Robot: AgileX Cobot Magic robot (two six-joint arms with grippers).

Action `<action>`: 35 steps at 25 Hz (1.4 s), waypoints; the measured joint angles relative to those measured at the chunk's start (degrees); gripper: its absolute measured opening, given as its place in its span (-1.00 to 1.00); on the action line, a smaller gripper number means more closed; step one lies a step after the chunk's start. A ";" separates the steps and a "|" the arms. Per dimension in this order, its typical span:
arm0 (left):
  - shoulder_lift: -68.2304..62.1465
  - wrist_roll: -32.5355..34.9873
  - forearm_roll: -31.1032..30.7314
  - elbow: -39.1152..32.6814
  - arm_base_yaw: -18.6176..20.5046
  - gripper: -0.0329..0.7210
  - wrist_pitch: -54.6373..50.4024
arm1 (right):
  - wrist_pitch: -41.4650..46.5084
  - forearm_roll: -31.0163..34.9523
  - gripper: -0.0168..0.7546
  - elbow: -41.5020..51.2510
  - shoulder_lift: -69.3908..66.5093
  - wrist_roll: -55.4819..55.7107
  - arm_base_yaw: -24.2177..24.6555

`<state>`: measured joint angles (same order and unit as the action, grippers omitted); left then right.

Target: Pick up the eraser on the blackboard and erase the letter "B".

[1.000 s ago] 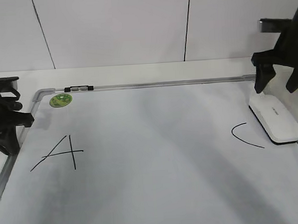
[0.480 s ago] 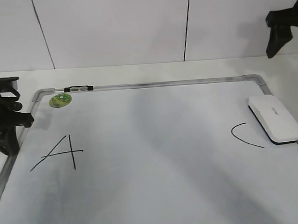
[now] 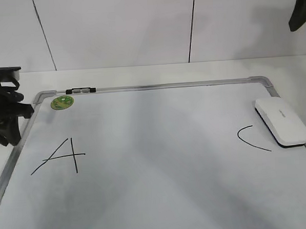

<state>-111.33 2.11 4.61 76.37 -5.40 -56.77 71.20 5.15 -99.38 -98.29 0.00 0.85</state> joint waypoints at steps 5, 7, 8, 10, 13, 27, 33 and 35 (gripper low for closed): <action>1.21 0.12 0.00 5.28 0.00 -0.47 -6.95 | 0.21 0.14 0.58 0.00 3.71 0.00 0.00; 2.37 0.12 0.00 6.65 0.00 -0.46 -10.13 | 0.34 1.72 0.58 0.00 5.52 0.00 0.00; 3.19 0.12 0.00 6.78 0.00 -0.46 -10.98 | 0.34 2.66 0.58 0.00 6.24 0.00 0.00; 4.78 0.12 0.00 6.78 0.00 -0.44 -11.92 | 0.34 4.50 0.58 0.38 7.88 0.00 0.00; 7.89 0.12 0.41 6.73 0.00 -0.43 -12.54 | 0.34 5.15 0.58 3.58 12.19 0.00 0.00; 37.29 -0.06 0.84 -6.29 0.00 -0.40 -13.57 | 0.58 -1.53 0.57 33.40 37.90 0.00 0.00; 53.27 0.26 0.51 -10.78 0.00 -0.40 -14.42 | 0.58 -1.56 0.46 41.87 46.79 0.00 0.00; 58.56 0.27 0.51 -12.80 0.00 -0.40 -14.53 | 0.58 -1.66 0.44 43.83 51.04 0.00 0.00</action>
<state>-52.77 2.38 5.12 63.57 -5.40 -71.30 71.79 3.49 -55.55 -47.25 0.00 0.85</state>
